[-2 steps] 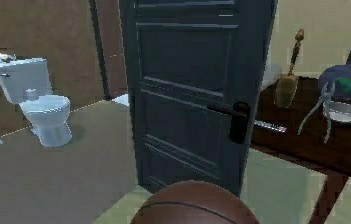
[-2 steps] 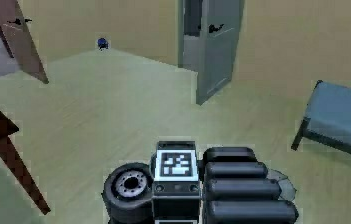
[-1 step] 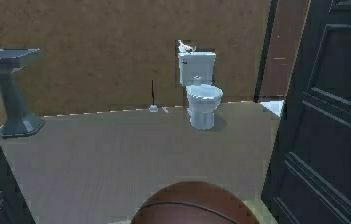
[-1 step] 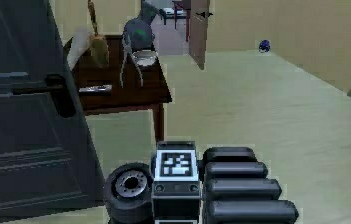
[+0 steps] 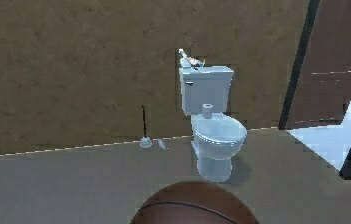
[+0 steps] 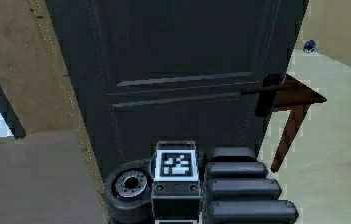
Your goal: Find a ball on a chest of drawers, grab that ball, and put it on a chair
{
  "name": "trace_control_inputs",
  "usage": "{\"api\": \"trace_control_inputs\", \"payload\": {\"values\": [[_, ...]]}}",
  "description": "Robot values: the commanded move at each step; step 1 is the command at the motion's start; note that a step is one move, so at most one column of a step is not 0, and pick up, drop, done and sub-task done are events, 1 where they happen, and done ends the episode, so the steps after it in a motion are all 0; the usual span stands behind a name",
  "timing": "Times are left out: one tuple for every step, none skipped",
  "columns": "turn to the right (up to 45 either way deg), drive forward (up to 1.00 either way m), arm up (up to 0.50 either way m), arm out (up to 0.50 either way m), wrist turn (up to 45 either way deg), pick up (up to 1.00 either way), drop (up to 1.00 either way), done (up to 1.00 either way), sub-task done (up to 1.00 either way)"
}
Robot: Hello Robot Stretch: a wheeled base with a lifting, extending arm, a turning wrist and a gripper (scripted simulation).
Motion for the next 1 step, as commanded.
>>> {"api": "trace_control_inputs", "payload": {"values": [[0.0, 0.70, 0.00, 0.00, 0.0, 0.00, 0.00, 0.00, 0.00]]}}
